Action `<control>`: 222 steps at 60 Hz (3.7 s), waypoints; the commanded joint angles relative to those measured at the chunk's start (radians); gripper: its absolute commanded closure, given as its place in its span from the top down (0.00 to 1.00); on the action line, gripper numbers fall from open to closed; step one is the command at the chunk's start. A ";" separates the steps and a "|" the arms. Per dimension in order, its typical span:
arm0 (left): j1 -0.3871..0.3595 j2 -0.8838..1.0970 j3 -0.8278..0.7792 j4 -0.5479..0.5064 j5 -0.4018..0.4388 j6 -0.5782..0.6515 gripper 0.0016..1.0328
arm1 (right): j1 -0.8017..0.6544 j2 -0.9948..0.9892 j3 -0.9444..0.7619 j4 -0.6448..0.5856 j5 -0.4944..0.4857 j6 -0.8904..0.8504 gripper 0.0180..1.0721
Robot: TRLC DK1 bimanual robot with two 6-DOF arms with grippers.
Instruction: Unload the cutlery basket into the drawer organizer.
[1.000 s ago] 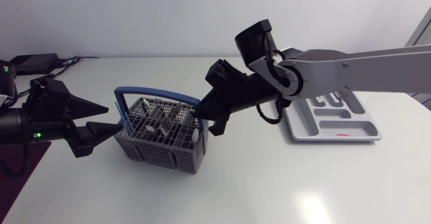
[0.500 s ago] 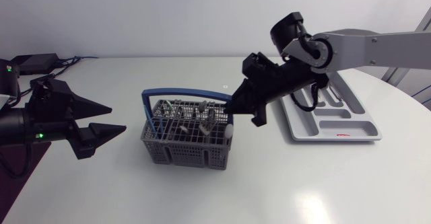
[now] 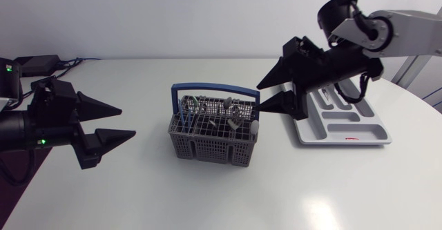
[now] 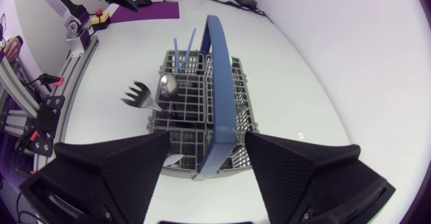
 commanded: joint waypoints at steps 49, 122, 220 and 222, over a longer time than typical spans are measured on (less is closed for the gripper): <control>-0.236 0.408 0.131 0.361 -0.054 -0.224 0.57 | 0.053 -0.649 -0.525 0.091 0.175 0.416 0.86; -0.344 0.566 0.261 0.360 -0.212 -0.468 0.08 | 0.152 -0.810 -0.667 0.084 0.264 0.492 0.86; -0.487 0.233 0.531 -0.110 -0.045 -0.583 0.07 | 0.519 -0.563 -0.359 0.171 0.392 0.663 0.86; -0.487 0.240 0.520 -0.099 -0.033 -0.584 0.07 | 0.525 -0.541 -0.350 0.180 0.392 0.671 0.86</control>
